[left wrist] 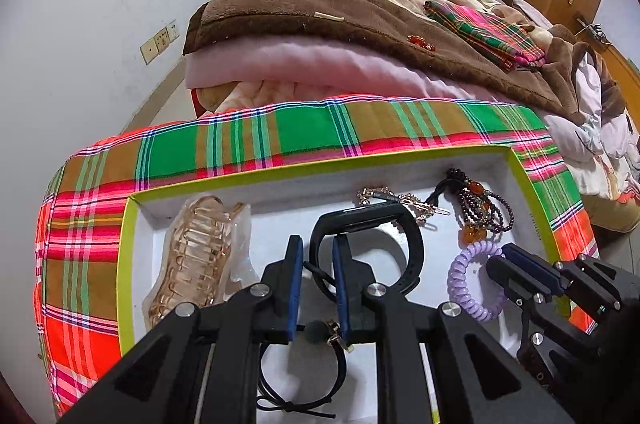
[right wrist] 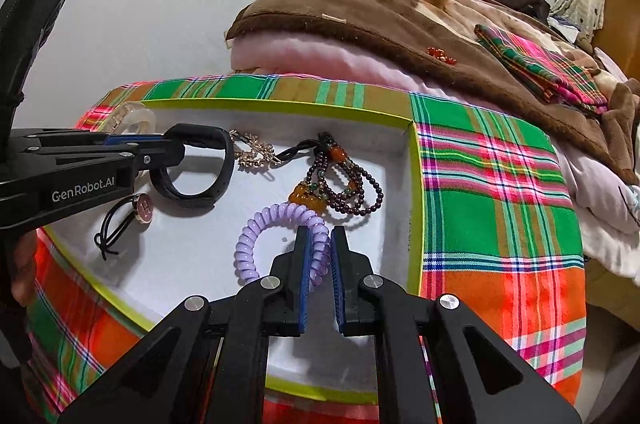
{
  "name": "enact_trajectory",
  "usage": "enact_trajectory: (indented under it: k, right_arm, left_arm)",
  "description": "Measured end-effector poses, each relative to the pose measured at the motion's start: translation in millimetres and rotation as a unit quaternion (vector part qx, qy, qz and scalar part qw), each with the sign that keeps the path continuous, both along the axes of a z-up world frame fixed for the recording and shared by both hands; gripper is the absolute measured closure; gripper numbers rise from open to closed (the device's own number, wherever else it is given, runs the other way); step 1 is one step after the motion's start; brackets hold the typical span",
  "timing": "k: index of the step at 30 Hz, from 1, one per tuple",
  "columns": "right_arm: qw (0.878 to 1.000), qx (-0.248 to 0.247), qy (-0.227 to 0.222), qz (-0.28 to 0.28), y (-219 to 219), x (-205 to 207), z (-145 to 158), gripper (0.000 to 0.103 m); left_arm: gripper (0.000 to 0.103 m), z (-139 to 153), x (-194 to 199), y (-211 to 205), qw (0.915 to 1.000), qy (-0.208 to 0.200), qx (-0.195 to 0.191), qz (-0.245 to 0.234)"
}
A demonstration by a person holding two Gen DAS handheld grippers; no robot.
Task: Organize jewelry
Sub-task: 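Carry the black band and purple coil hair tie over the white box with both tools, then open the left tool dropping the black band while the right tool releases the purple coil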
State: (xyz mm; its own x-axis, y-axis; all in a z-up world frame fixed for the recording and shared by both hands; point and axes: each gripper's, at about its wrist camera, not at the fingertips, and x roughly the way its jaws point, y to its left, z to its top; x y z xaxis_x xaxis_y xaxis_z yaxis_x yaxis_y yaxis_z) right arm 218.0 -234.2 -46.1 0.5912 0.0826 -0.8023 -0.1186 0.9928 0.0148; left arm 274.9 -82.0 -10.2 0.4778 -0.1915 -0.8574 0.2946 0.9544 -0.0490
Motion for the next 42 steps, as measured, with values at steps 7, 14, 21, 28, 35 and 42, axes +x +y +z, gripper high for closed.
enact_trajectory:
  k: [7, 14, 21, 28, 35, 42]
  right_arm:
    - [1.0, 0.003, 0.0, -0.001, -1, 1, -1, 0.093]
    - [1.0, 0.006, 0.0, -0.001, -1, 2, -2, 0.093]
    - [1.0, 0.006, 0.001, -0.002, 0, 3, -2, 0.093]
    - [1.0, 0.006, 0.0, -0.005, -1, 4, -2, 0.092]
    - [1.0, 0.017, -0.009, -0.008, -3, 1, 3, 0.086]
    - [1.0, 0.023, -0.018, -0.012, -5, -7, 12, 0.08]
  left_arm:
    - [0.087, 0, 0, -2, 1.0, -0.002, 0.005, 0.0]
    - [0.087, -1, 0, -1, 1.0, 0.002, 0.001, 0.001]
    - [0.087, -1, 0, -1, 1.0, 0.004, 0.002, 0.002]
    - [0.087, 0, 0, -1, 1.0, 0.004, 0.0, 0.003]
    - [0.077, 4, -2, -1, 1.0, 0.001, -0.007, -0.004]
    - [0.071, 17, -14, 2, 0.9997, -0.012, -0.017, -0.01]
